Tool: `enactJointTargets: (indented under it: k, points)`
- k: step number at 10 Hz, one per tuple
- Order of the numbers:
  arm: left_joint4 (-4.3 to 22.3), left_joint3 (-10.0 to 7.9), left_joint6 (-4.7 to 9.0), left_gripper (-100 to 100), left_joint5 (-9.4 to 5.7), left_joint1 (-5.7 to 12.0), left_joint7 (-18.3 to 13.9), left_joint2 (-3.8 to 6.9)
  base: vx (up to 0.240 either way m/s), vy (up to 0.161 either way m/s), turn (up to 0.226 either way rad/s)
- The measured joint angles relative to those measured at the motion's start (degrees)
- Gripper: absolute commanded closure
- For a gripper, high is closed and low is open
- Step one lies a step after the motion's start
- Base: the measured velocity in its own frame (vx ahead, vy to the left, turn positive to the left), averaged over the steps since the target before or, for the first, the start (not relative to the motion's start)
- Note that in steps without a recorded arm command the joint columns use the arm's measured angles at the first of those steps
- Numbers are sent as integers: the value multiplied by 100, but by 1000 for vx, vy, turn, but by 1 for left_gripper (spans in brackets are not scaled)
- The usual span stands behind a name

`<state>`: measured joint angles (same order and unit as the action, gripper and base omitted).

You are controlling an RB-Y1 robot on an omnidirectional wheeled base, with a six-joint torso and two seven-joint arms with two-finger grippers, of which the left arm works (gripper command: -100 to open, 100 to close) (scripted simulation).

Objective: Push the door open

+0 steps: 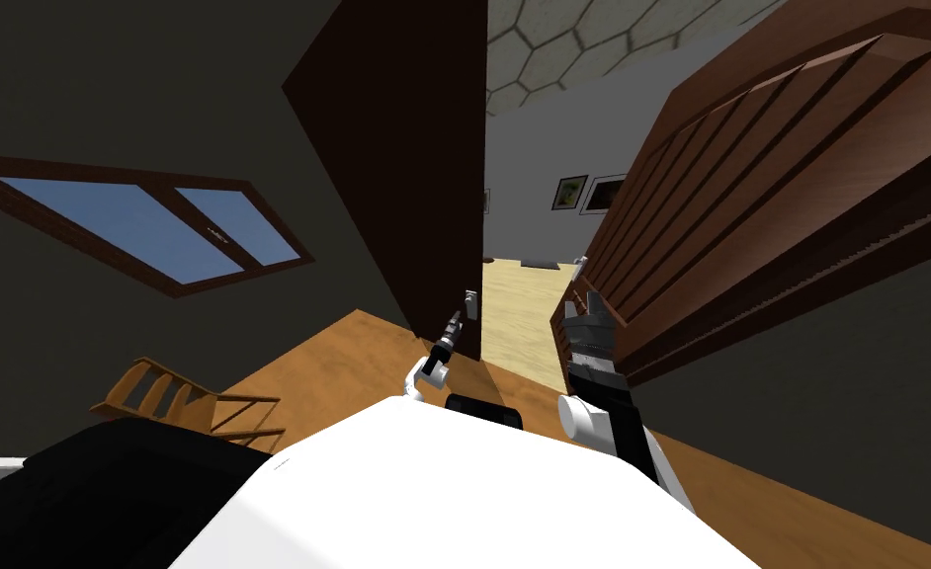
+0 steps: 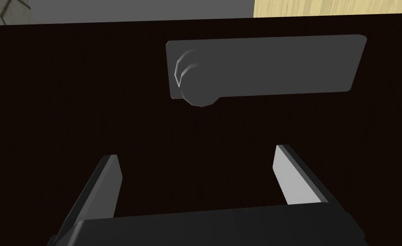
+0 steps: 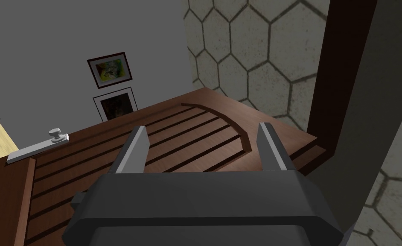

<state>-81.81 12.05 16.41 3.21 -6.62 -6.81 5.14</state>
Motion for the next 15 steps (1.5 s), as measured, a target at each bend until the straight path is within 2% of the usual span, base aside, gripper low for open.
enactJointTargets:
  k: [4,9,10,15]
  points:
    - [106,-45,5,-100,-10,75,11,-7,167,-30,-24]
    - [346,-150,55,-100,-30,245,44,-82,174,-40,-20]
    - [352,-152,59,100,-31,251,46,-84,-11,1,6]
    - [336,-159,54,100,-30,277,47,-81,-7,2,-5]
